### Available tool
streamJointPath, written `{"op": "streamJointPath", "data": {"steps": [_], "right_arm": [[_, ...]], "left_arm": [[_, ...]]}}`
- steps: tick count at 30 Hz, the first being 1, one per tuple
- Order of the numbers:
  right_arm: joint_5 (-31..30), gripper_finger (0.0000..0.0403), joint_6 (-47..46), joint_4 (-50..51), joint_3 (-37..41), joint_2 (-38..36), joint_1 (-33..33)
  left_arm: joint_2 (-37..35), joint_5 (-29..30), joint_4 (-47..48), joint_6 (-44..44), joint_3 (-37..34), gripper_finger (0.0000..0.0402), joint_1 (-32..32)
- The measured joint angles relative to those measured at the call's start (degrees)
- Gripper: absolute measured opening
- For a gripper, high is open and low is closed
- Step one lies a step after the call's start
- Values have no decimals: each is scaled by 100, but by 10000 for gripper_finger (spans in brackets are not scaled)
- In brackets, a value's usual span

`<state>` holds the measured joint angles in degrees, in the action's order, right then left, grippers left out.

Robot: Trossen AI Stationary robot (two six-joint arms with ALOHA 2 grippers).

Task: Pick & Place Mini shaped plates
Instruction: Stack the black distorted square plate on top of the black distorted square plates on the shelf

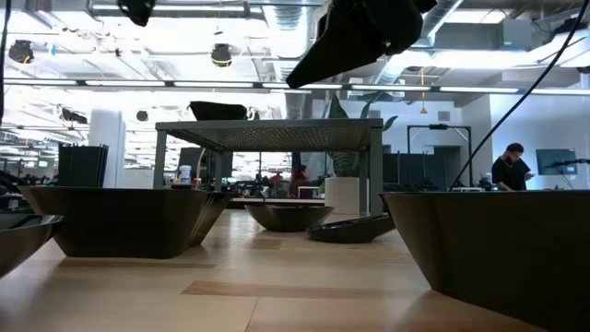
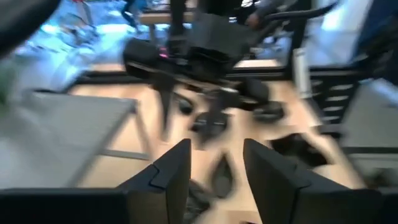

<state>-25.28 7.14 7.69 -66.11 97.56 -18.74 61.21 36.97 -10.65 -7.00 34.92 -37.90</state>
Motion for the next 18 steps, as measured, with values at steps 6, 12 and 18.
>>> {"op": "streamJointPath", "data": {"steps": [6,12,18], "right_arm": [[4,193,-169,1,0,0,18],[22,194,-169,0,0,0,17],[659,187,-171,-1,0,4,49]], "left_arm": [[93,-17,34,-386,-2,121,-602],[149,-167,125,-481,-4,106,-869],[234,-1006,205,-846,-7,101,-847]]}}
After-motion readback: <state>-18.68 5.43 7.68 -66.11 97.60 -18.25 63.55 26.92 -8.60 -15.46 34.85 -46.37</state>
